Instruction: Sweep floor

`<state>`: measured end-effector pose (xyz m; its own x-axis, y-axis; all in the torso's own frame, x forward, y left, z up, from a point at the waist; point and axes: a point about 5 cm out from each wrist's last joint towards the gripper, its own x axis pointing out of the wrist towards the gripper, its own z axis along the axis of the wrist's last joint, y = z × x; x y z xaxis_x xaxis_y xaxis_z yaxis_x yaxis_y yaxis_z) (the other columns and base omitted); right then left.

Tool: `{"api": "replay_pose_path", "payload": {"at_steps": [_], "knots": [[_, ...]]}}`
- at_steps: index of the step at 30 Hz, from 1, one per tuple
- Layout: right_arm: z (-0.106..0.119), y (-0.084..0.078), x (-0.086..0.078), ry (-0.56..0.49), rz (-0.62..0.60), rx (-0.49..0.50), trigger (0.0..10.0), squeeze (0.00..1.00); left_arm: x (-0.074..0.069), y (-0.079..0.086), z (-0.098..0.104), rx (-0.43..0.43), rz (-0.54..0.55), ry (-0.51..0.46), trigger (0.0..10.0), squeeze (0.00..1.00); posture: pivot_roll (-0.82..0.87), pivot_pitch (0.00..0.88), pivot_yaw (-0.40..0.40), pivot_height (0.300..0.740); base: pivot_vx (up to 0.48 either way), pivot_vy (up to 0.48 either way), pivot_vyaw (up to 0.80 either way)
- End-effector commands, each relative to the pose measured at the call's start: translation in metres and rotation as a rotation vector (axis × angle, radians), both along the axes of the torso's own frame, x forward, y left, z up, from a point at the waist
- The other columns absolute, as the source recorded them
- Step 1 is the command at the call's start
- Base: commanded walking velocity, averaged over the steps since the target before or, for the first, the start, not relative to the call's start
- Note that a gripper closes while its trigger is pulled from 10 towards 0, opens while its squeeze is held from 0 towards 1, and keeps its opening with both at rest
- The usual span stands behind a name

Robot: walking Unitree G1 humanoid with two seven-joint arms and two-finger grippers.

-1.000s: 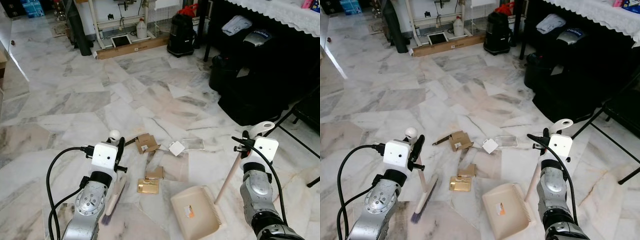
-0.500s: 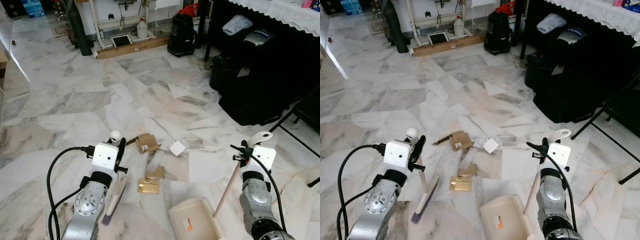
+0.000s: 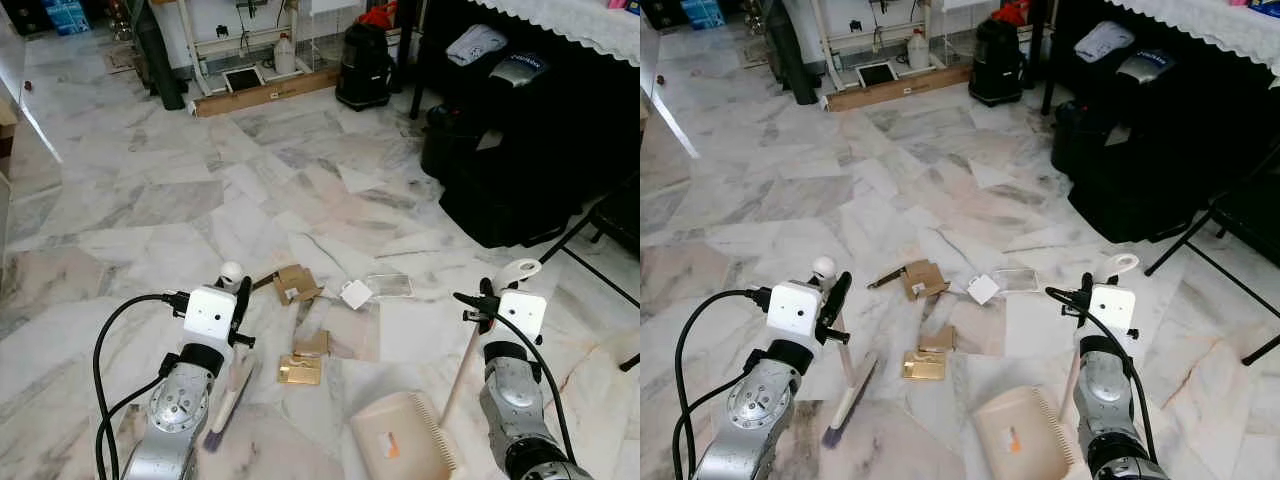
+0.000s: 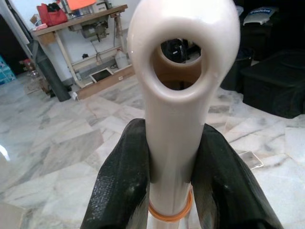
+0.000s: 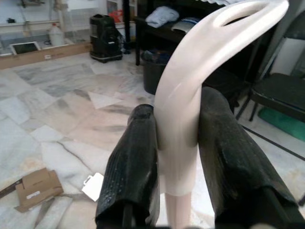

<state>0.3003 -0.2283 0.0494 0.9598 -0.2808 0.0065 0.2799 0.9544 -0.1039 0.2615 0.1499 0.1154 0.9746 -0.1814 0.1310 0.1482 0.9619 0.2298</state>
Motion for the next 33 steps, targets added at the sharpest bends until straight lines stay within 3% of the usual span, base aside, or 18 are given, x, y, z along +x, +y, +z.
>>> {"api": "replay_pose_path", "payload": {"at_steps": [1,12,33], "knots": [[0.002,0.0,0.002,-0.01,-0.005,0.015,10.0,0.0,0.0,0.001,0.01,0.011,-0.007,-0.038,10.0,0.0,0.12,0.088,0.035,0.74,0.0,0.0,0.0],[-0.023,0.011,-0.016,0.079,-0.003,0.011,10.0,0.0,-0.002,0.002,0.011,0.013,-0.009,-0.037,10.0,0.0,0.13,0.103,0.041,0.74,0.0,0.0,0.0],[-0.026,0.008,-0.018,0.111,0.004,-0.007,10.0,0.0,-0.002,0.001,0.011,0.017,-0.034,-0.02,10.0,0.0,0.13,0.096,0.046,0.74,0.0,0.0,0.0]]}}
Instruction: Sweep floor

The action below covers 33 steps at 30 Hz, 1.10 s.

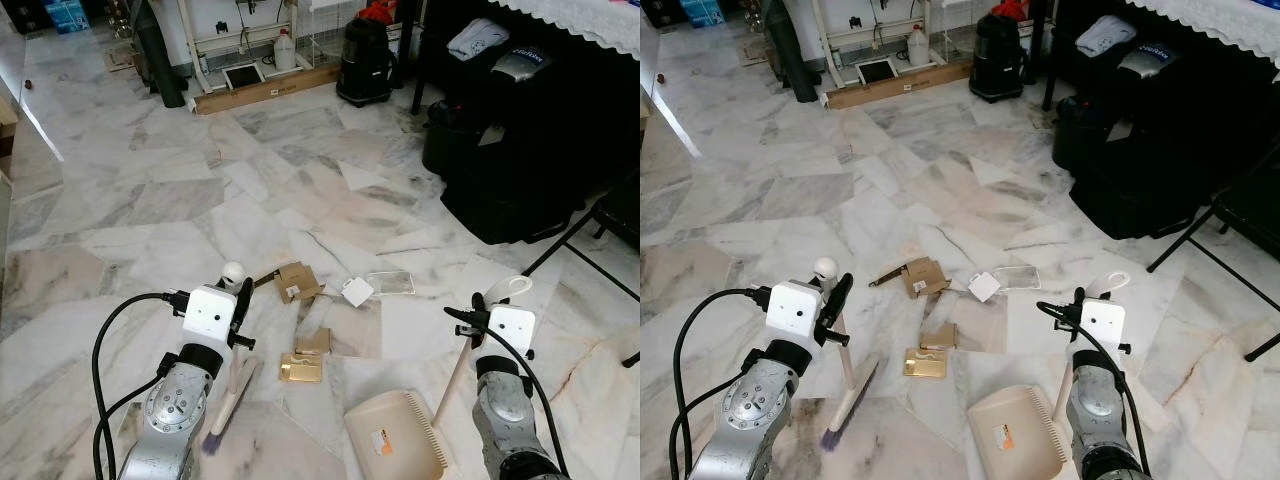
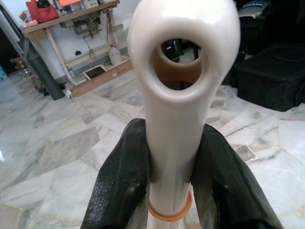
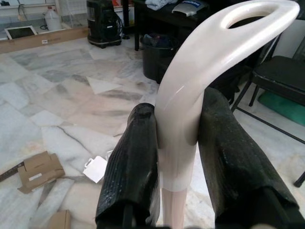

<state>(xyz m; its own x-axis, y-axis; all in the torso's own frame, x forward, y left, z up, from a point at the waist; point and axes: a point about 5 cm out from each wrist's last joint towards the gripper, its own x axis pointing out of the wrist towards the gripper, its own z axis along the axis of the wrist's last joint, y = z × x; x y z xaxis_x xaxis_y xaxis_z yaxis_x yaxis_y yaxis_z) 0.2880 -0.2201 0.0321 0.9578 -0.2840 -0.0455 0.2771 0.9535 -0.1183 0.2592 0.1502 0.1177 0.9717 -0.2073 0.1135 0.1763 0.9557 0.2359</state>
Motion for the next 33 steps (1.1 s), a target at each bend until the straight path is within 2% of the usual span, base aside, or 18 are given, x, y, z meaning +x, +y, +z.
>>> {"api": "replay_pose_path", "payload": {"at_steps": [1,13,14,15,19,20,22,23,33], "knots": [[-0.0088,-0.0004,-0.0051,0.055,0.007,-0.008,10.0,0.0,-0.0002,0.0003,0.0082,0.008,-0.01,-0.034,10.0,0.0,0.13,0.093,0.046,0.74,0.0,0.0,0.0],[-0.0053,-0.0019,-0.003,0.036,0.005,-0.003,10.0,0.0,-0.0037,0.0026,-0.0011,0.001,-0.014,0.013,10.0,0.0,0.13,0.082,0.046,0.74,0.0,0.0,0.0],[-0.0053,-0.0019,-0.003,0.036,0.005,-0.003,10.0,0.89,-0.0038,0.0027,-0.0011,0.001,-0.014,0.012,10.0,0.0,0.13,0.079,0.046,0.74,0.0,0.0,0.0],[-0.0053,-0.002,-0.0031,0.036,0.005,-0.005,10.0,1.0,-0.0036,0.003,-0.0007,0.001,-0.014,0.011,10.0,0.0,0.13,0.078,0.045,0.74,0.0,0.0,0.0],[-0.0056,-0.0029,-0.0035,0.038,-0.004,-0.01,10.0,1.0,-0.0033,0.0028,-0.0004,-0.001,-0.016,0.009,10.0,0.0,0.13,0.075,0.046,0.74,0.0,0.0,0.0],[-0.0057,-0.0033,-0.0036,0.04,-0.007,-0.01,10.0,0.69,-0.0032,0.0023,-0.0004,-0.001,-0.018,0.009,10.0,0.0,0.13,0.075,0.046,0.74,0.0,0.0,0.0],[-0.0058,-0.0036,-0.0036,0.041,-0.008,-0.011,10.0,0.69,-0.0031,0.0019,-0.0004,-0.001,-0.019,0.009,10.0,0.0,0.13,0.075,0.046,0.74,0.0,0.0,0.0],[-0.0058,-0.0037,-0.0037,0.042,-0.009,-0.011,10.0,0.0,-0.0032,0.0018,-0.0004,0.0,-0.02,0.009,10.0,0.0,0.13,0.076,0.046,0.74,0.0,0.0,0.0],[-0.005,-0.0096,-0.004,0.044,-0.007,0.004,10.0,0.0,-0.0036,-0.0002,-0.0018,-0.003,-0.028,0.016,10.0,0.0,0.12,0.081,0.042,0.74,0.0,0.0,0.0]]}}
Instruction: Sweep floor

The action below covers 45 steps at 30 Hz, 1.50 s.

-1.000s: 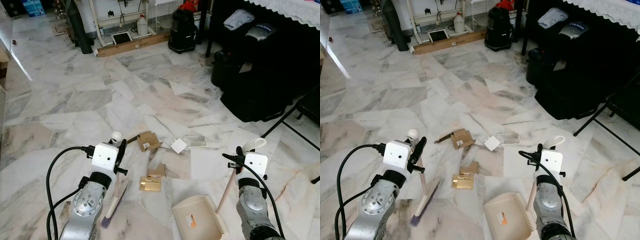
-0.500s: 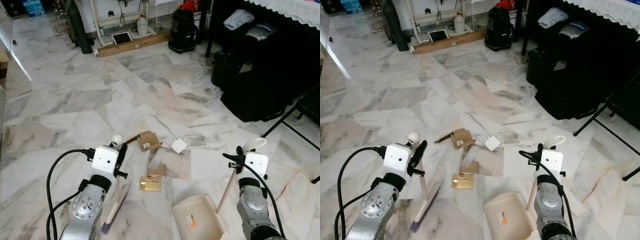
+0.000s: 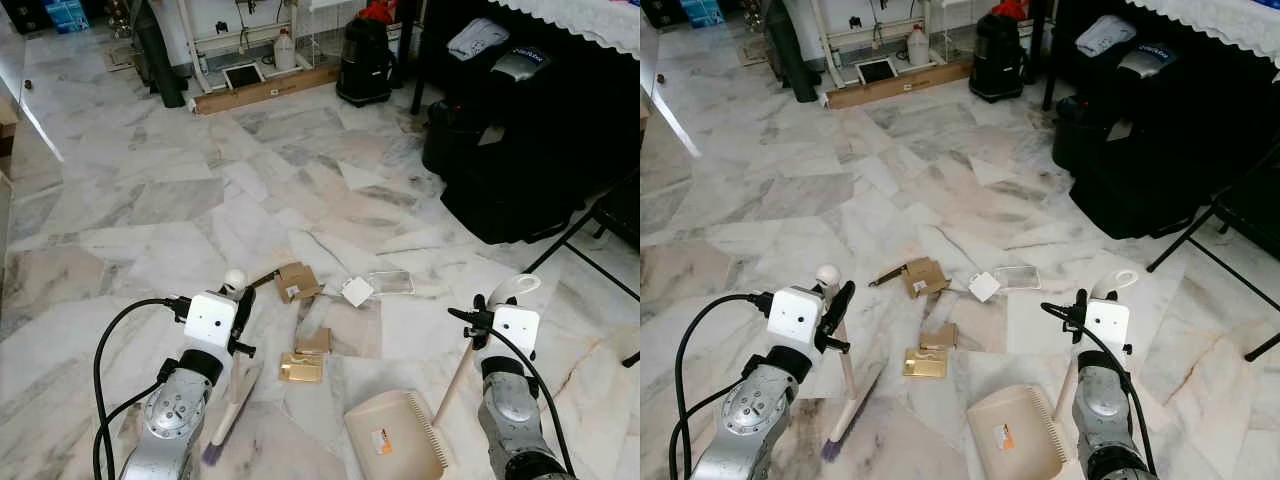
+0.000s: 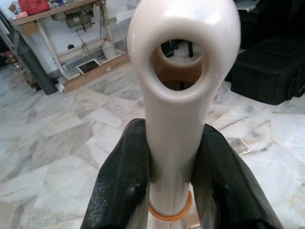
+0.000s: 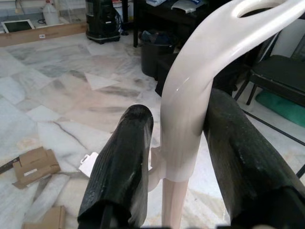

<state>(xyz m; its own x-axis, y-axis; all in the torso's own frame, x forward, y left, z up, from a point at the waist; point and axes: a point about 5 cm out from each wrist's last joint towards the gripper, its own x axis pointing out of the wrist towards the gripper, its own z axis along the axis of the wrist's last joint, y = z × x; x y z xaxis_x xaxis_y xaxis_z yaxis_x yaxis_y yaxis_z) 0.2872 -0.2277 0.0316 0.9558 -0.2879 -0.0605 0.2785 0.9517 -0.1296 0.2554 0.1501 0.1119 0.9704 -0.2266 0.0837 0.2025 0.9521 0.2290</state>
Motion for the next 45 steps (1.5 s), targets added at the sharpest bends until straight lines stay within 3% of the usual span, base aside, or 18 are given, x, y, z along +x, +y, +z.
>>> {"api": "replay_pose_path", "payload": {"at_steps": [1,2,3,7,8,9,10,24,39,45], "knots": [[-0.004,-0.002,-0.003,0.025,-0.002,0.011,10.0,0.0,0.0,0.0,0.004,-0.002,-0.008,-0.014,10.0,0.0,0.12,0.081,0.042,0.74,0.0,0.0,0.0],[-0.004,-0.003,-0.003,0.023,-0.001,0.01,10.0,0.13,0.0,0.0,0.004,-0.003,-0.009,-0.014,10.0,0.0,0.12,0.082,0.042,0.74,0.0,0.0,0.0],[-0.002,-0.004,-0.003,0.011,0.004,0.017,10.0,1.0,0.001,-0.001,0.004,-0.004,-0.009,-0.015,10.0,0.0,0.12,0.082,0.042,0.74,0.0,0.0,0.0],[0.0,-0.006,-0.002,0.003,0.002,0.018,10.0,1.0,0.001,-0.001,0.004,-0.006,-0.009,-0.015,10.0,0.0,0.12,0.083,0.042,0.74,0.0,0.0,0.0],[0.0,-0.007,-0.002,0.004,0.002,0.023,10.0,0.94,0.001,-0.001,0.004,-0.005,-0.01,-0.015,10.0,0.0,0.12,0.083,0.042,0.74,0.0,0.0,0.0],[0.0,-0.008,-0.001,0.004,0.005,0.028,10.0,0.27,0.001,-0.001,0.004,-0.005,-0.011,-0.014,10.0,0.0,0.11,0.084,0.041,0.74,0.0,0.0,0.0],[0.0,-0.009,-0.001,0.008,0.012,0.033,10.0,0.0,0.001,-0.001,0.004,-0.005,-0.011,-0.012,10.0,0.0,0.11,0.085,0.04,0.74,0.0,0.0,0.0],[0.005,-0.03,-0.005,-0.002,0.032,0.043,10.0,0.0,0.002,-0.002,0.002,-0.003,-0.012,0.0,10.0,0.0,0.11,0.089,0.039,0.74,0.0,0.0,0.0],[-0.001,-0.047,-0.016,0.089,0.212,0.161,10.0,0.0,0.002,-0.003,0.001,-0.001,-0.026,0.007,10.0,0.0,0.1,0.091,0.046,0.74,0.0,0.0,0.0],[0.007,-0.065,-0.018,0.094,0.233,0.156,10.0,0.0,0.002,-0.002,0.001,-0.001,-0.029,0.008,10.0,0.0,0.1,0.092,0.051,0.74,0.0,0.0,0.0]]}}
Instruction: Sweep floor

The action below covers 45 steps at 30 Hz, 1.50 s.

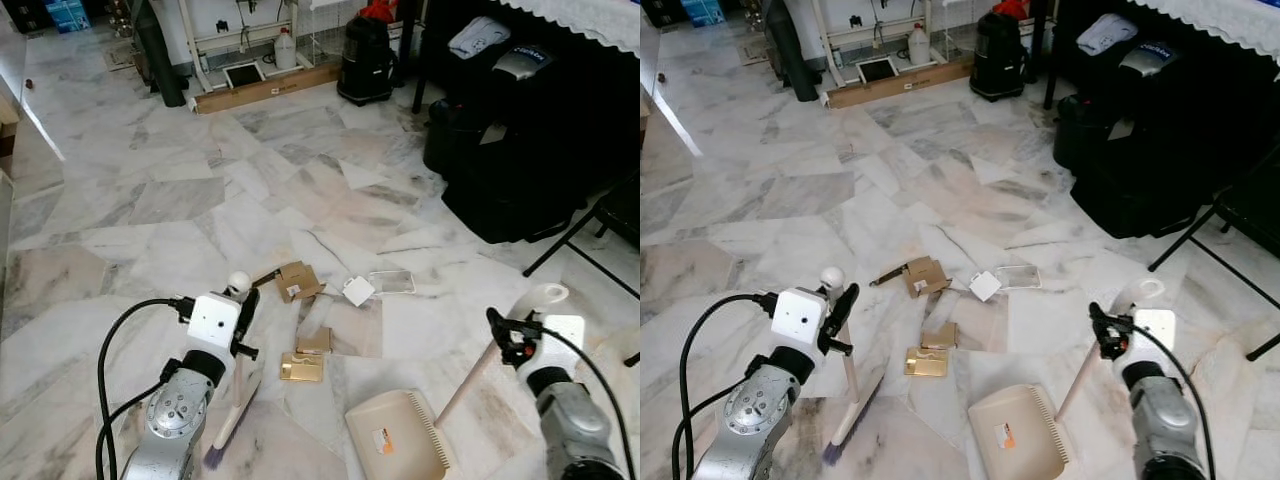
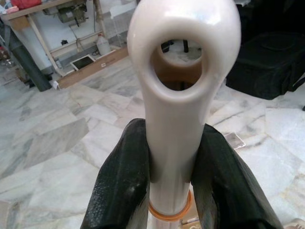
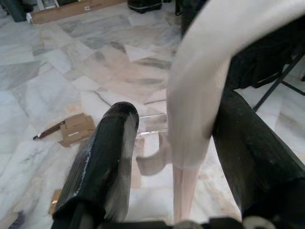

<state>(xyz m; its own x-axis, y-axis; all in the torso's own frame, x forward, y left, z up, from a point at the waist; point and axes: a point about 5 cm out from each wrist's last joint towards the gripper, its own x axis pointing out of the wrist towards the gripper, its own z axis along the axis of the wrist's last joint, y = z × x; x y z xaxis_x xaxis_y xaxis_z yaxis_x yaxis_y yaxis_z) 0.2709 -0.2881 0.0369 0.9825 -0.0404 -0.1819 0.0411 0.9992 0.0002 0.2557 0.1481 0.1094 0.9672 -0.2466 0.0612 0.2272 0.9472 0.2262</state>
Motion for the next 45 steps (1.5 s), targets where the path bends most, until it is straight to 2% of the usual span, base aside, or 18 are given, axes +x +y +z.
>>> {"api": "replay_pose_path", "payload": {"at_steps": [1,7,11,21,37,38,39,40,41,45], "knots": [[0.002,-0.005,-0.002,-0.004,-0.003,0.008,10.0,0.0,0.002,0.0,0.004,-0.003,-0.008,-0.015,10.0,0.0,0.1,0.092,0.051,0.74,0.0,0.0,0.0],[0.015,-0.016,0.002,-0.018,0.037,-0.041,10.0,0.0,0.002,0.0,0.004,-0.002,-0.012,-0.015,10.0,0.0,0.1,0.092,0.053,0.74,0.0,0.0,0.0],[0.017,-0.011,0.004,-0.019,0.119,-0.029,10.0,0.0,0.002,-0.001,0.004,-0.001,-0.015,-0.013,10.0,0.0,0.1,0.093,0.055,0.74,0.0,0.0,0.0],[0.012,-0.007,0.0,0.034,0.226,0.011,10.0,0.0,0.001,-0.001,0.004,0.003,-0.017,-0.009,10.0,0.0,0.1,0.087,0.054,0.74,0.0,0.0,0.0],[0.014,-0.016,-0.005,0.06,0.242,-0.003,9.8,0.0,0.0,-0.002,0.003,0.01,-0.026,-0.008,10.0,0.0,0.09,0.08,0.055,0.74,0.0,0.0,0.0],[0.014,-0.017,-0.006,0.061,0.241,-0.003,9.3,0.0,0.0,-0.002,0.003,0.01,-0.026,-0.008,10.0,0.0,0.09,0.08,0.055,0.74,0.0,0.0,0.0],[0.014,-0.017,-0.006,0.061,0.244,0.002,7.3,0.0,0.0,-0.002,0.003,0.011,-0.027,-0.007,10.0,0.0,0.09,0.08,0.055,0.74,0.0,0.0,0.0],[0.015,-0.017,-0.006,0.059,0.25,0.002,4.0,0.0,0.0,-0.002,0.003,0.011,-0.029,-0.006,10.0,0.0,0.09,0.084,0.056,0.74,0.0,0.0,0.0],[0.015,-0.017,-0.006,0.057,0.25,-0.002,0.0,0.0,0.0,-0.002,0.003,0.011,-0.029,-0.006,10.0,0.0,0.09,0.084,0.056,0.74,0.0,0.0,0.0],[0.015,-0.018,-0.007,0.057,0.262,0.006,0.0,0.0,0.0,-0.003,0.002,0.01,-0.03,-0.002,10.0,0.0,0.09,0.087,0.057,0.74,0.0,0.0,0.0]]}}
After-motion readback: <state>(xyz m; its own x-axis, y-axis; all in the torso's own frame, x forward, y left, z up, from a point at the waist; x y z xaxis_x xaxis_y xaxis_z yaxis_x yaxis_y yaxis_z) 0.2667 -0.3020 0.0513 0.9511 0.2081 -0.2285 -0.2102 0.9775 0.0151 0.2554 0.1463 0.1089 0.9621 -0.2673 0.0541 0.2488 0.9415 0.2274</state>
